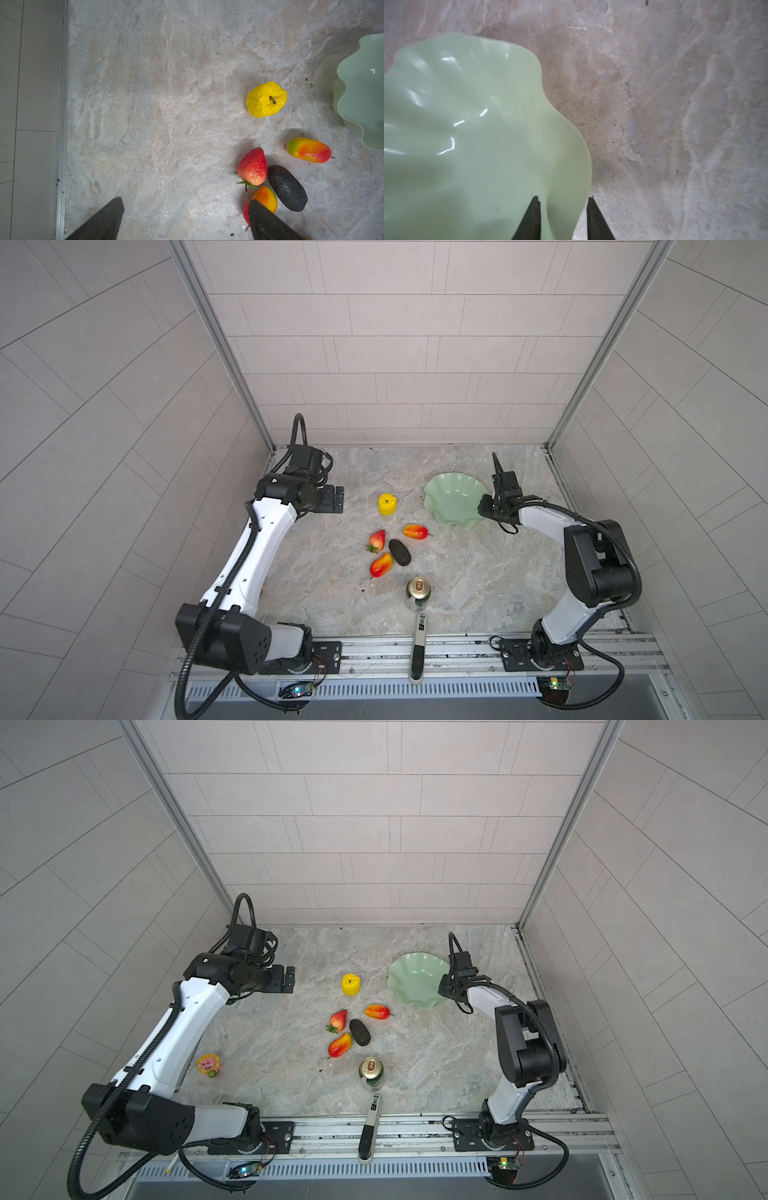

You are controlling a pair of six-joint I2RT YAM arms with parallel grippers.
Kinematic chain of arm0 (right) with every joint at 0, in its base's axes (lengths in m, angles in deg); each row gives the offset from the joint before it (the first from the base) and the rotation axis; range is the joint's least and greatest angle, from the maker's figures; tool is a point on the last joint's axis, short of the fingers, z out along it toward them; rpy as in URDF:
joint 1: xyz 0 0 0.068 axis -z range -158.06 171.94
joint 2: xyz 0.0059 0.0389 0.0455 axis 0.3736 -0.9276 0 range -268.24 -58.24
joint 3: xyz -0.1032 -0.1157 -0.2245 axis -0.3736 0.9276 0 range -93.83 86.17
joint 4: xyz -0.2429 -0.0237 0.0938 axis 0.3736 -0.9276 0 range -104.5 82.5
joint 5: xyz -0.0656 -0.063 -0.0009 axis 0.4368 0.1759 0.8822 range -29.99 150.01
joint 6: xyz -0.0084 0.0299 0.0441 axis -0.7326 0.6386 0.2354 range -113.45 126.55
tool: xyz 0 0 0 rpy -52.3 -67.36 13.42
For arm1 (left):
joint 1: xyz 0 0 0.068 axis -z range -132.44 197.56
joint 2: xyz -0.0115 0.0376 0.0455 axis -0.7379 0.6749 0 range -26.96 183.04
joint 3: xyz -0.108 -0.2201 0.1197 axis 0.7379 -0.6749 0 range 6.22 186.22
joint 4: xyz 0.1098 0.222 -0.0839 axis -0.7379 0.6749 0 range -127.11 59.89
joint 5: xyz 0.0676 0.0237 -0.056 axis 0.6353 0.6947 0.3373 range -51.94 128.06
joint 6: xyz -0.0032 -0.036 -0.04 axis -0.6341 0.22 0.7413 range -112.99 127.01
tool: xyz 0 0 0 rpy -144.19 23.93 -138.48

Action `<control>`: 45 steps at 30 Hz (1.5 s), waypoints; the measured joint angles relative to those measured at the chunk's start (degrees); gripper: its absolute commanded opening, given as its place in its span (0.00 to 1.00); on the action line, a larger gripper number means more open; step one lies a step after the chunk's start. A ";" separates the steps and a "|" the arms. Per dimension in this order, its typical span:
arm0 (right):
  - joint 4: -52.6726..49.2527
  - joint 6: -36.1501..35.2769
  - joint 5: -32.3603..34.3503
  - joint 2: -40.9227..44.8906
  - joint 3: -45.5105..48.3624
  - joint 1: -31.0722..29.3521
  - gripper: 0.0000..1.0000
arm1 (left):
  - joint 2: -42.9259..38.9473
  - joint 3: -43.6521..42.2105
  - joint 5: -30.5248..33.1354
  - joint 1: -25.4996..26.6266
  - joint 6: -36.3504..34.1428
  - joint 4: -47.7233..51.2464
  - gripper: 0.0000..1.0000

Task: Place and organize the fake fruits in the fruit bowl
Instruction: 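Lower the right gripper onto the yellow pepper and close on it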

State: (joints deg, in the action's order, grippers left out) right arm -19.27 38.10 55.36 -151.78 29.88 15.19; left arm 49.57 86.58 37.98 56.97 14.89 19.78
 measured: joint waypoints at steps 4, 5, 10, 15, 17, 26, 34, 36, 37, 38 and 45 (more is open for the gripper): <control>-1.60 -0.26 0.17 7.23 4.37 0.00 0.26 | -0.79 0.00 0.39 0.00 0.00 -0.04 1.00; -1.92 -0.26 0.26 8.50 5.38 0.00 0.26 | -0.81 0.00 0.42 0.00 -0.02 -0.04 1.00; -4.66 -1.05 0.35 12.24 7.76 -0.04 0.47 | -0.79 0.00 0.13 -0.02 -0.02 -0.02 1.00; -8.61 -4.59 -0.11 14.58 3.78 -5.60 0.99 | -0.79 0.00 -0.17 0.00 -0.02 0.07 1.00; -10.08 -6.64 -0.02 14.45 -0.22 -10.56 1.00 | -0.79 0.00 -0.22 -0.02 -0.02 0.07 1.00; -13.29 -13.40 1.49 -0.04 -19.34 -27.98 1.00 | -1.36 -0.02 -0.26 0.00 0.00 0.39 1.00; -14.25 -15.13 -0.07 -23.41 -39.82 -30.71 1.00 | -2.49 -0.76 -0.83 0.00 0.22 0.39 1.00; -14.84 -15.23 -0.48 -28.39 -44.78 -30.80 1.00 | -2.62 -0.81 -1.01 0.00 0.26 0.37 1.00; -15.45 -15.26 -0.57 -30.88 -47.43 -30.86 0.99 | -2.75 -0.81 -1.05 0.00 0.35 0.31 1.00; -15.76 -15.23 -0.72 -32.92 -49.40 -30.86 0.99 | -2.95 -0.81 -1.09 0.00 0.46 0.28 1.00; -17.99 -14.60 -0.94 -40.65 -55.74 -30.86 0.86 | -6.01 -2.01 -0.74 0.00 1.25 -0.85 1.00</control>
State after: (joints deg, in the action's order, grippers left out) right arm -37.25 23.50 54.42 -192.43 -25.86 -15.67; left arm 43.56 84.57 37.24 56.97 16.13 18.92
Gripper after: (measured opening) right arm 0.901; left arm 0.995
